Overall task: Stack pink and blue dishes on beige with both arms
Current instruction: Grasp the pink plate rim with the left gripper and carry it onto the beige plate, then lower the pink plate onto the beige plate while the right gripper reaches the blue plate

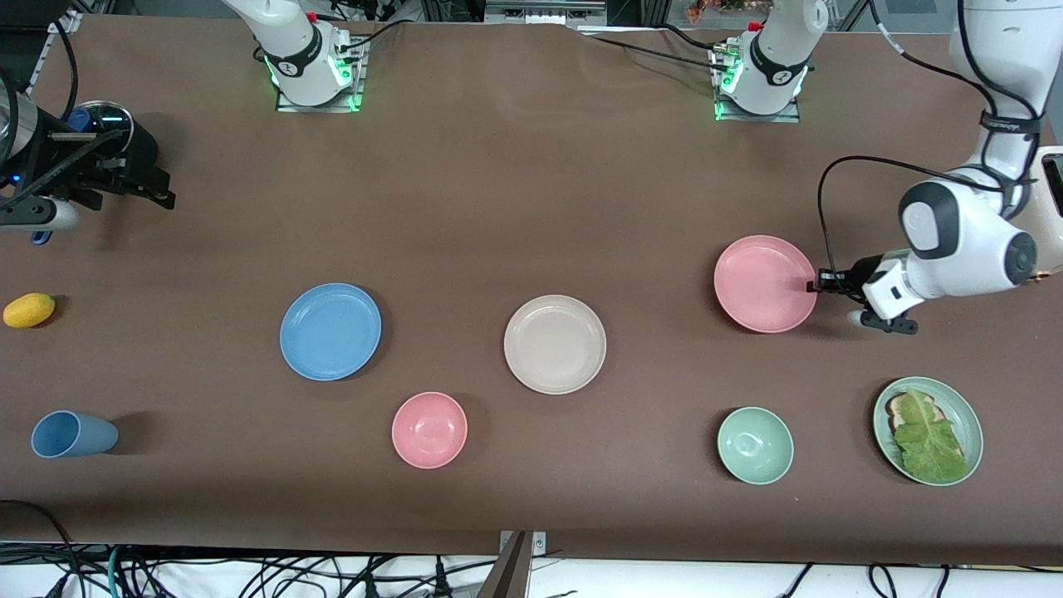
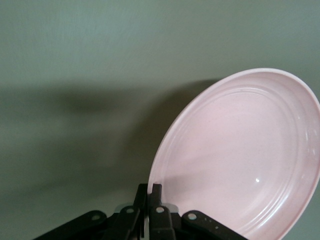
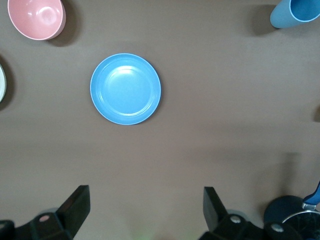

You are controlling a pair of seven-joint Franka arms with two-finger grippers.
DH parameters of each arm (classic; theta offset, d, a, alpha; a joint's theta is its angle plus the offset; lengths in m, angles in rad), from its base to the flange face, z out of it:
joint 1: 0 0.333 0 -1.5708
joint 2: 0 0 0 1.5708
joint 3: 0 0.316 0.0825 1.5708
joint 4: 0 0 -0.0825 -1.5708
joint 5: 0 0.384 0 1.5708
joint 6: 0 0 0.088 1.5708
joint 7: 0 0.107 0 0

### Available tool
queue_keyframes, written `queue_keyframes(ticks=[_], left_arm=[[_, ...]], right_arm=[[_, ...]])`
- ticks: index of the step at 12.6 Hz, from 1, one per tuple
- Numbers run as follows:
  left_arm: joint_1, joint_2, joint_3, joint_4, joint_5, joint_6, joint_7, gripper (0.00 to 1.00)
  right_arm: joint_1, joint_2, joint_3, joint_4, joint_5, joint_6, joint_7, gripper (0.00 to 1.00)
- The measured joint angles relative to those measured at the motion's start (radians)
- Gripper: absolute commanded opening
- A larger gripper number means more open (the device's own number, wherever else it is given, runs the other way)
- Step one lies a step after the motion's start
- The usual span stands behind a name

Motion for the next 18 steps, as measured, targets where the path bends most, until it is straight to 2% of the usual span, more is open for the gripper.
queue_keyframes(ticks=[3,7,12,18], left_arm=[[-0.061,-0.005,-0.021,0.078,-0.002,-0.052,-0.118,0.0],[-0.116,0.011,-0.13,0.134,-0.046,-0.048,-0.311,0.0],[-0.248,0.073,-0.141,0.245,-0.064,-0.035,-0.513,0.0],[-0.417,0.191,-0.145,0.317,-0.064,0.117,-0.743,0.0]], right_arm=[[0.0,0.006,-0.001,0.0,0.0,0.007,-0.001,1.0],[0.0,0.025,-0.001,-0.004,0.0,0.018,-0.016,1.0],[0.001,0.107,0.002,-0.013,0.0,0.084,-0.02,1.0],[0.01,0.246,0.003,-0.024,0.0,0.233,-0.025,0.99]])
